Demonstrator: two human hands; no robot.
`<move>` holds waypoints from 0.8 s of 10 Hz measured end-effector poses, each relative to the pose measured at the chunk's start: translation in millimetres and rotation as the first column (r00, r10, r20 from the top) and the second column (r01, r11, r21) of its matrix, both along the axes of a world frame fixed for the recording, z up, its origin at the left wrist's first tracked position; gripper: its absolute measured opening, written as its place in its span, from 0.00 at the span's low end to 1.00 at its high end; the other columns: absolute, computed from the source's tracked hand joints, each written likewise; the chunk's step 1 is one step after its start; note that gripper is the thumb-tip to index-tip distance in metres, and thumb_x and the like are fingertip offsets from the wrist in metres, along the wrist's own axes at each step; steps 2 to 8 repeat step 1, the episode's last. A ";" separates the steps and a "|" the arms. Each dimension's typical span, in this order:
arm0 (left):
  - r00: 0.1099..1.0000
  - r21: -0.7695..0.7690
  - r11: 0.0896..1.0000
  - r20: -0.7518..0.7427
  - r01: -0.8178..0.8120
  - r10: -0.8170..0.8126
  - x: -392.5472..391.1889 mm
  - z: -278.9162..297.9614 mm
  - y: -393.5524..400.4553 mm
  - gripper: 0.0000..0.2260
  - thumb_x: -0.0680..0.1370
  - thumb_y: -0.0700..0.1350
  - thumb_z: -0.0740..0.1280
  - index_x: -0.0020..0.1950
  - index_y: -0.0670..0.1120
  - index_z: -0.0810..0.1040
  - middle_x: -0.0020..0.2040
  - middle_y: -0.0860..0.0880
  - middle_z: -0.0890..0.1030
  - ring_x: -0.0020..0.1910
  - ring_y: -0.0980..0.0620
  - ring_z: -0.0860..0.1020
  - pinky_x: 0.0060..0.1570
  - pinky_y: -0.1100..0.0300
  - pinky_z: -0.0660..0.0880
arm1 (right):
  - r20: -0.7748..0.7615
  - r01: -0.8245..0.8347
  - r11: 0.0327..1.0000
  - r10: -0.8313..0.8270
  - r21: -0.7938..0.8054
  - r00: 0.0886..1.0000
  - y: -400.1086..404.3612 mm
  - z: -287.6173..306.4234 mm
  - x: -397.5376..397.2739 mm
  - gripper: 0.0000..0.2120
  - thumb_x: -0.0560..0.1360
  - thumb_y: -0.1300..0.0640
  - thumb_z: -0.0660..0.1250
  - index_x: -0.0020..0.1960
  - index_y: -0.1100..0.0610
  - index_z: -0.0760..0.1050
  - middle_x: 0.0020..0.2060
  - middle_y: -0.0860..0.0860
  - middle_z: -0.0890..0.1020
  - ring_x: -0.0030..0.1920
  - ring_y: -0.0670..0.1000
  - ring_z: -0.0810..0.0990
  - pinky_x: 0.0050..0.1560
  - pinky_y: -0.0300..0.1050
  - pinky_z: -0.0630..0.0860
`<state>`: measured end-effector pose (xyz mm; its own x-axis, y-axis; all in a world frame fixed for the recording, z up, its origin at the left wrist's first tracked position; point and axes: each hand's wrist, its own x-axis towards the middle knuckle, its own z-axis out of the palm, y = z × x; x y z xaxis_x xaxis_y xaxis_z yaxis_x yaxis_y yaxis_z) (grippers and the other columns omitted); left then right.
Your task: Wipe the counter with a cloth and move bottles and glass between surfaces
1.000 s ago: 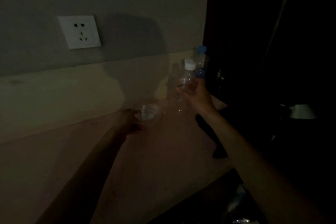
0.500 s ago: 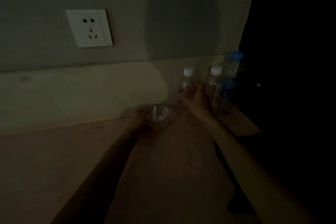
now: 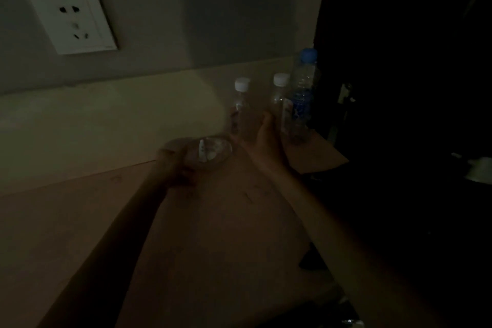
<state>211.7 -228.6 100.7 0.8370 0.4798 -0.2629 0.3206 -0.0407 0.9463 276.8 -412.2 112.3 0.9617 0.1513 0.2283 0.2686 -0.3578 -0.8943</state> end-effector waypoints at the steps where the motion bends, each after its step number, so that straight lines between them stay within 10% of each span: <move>1: 0.997 0.126 0.990 -0.031 -0.069 0.073 -10.5 1.1 4.1 0.25 0.83 0.50 0.60 0.70 0.32 0.62 0.40 0.37 0.76 0.16 0.43 0.75 0.12 0.59 0.70 | 0.011 -0.006 1.000 0.006 0.020 1.000 -7.9 -4.8 -16.5 0.42 0.71 0.43 0.70 0.76 0.51 0.52 0.72 0.52 0.66 0.69 0.52 0.68 0.63 0.42 0.67; 8: 0.997 0.126 0.990 -0.031 -0.069 0.073 -10.5 1.1 4.1 0.25 0.83 0.50 0.60 0.70 0.32 0.62 0.40 0.37 0.76 0.16 0.43 0.75 0.12 0.59 0.70 | 0.011 -0.006 1.000 0.006 0.020 1.000 -7.9 -4.8 -16.5 0.42 0.71 0.43 0.70 0.76 0.51 0.52 0.72 0.52 0.66 0.69 0.52 0.68 0.63 0.42 0.67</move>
